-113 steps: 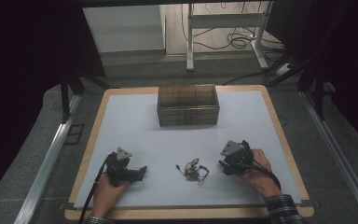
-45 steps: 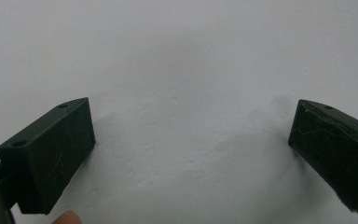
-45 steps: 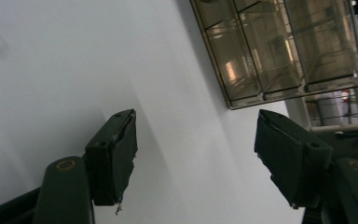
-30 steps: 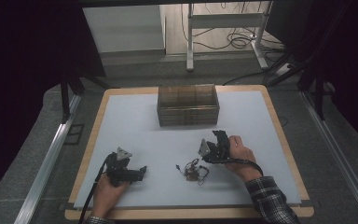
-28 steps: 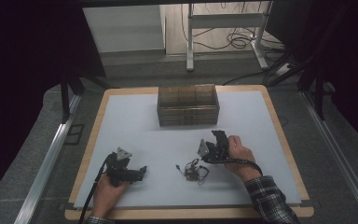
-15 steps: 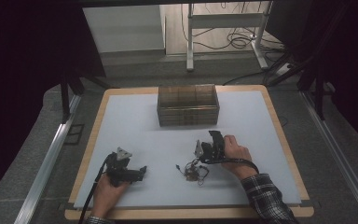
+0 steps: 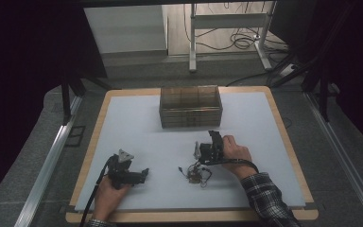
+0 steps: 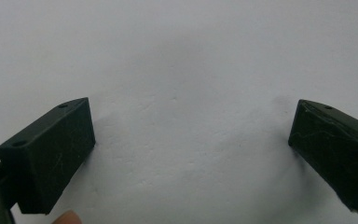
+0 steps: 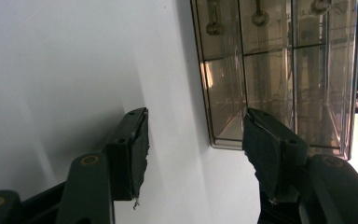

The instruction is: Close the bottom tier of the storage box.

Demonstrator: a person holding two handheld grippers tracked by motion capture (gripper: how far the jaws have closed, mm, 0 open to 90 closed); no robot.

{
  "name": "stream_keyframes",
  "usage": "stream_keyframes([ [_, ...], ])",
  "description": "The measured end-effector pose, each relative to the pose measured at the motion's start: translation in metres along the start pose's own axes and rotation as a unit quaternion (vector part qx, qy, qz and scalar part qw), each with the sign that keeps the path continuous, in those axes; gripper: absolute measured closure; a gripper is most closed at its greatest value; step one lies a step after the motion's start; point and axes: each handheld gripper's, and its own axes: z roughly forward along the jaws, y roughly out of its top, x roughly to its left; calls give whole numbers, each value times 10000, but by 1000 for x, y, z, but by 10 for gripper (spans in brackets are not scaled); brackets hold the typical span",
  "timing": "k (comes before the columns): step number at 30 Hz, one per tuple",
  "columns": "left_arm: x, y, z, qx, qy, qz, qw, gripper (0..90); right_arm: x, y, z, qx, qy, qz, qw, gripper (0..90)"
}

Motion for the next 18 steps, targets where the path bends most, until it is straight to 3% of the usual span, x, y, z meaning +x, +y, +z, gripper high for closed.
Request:
stream_keyframes([
  [18, 0, 0, 0, -1, 0, 0, 10000, 5, 4, 13, 13, 65, -182, -378, 9991, 476],
])
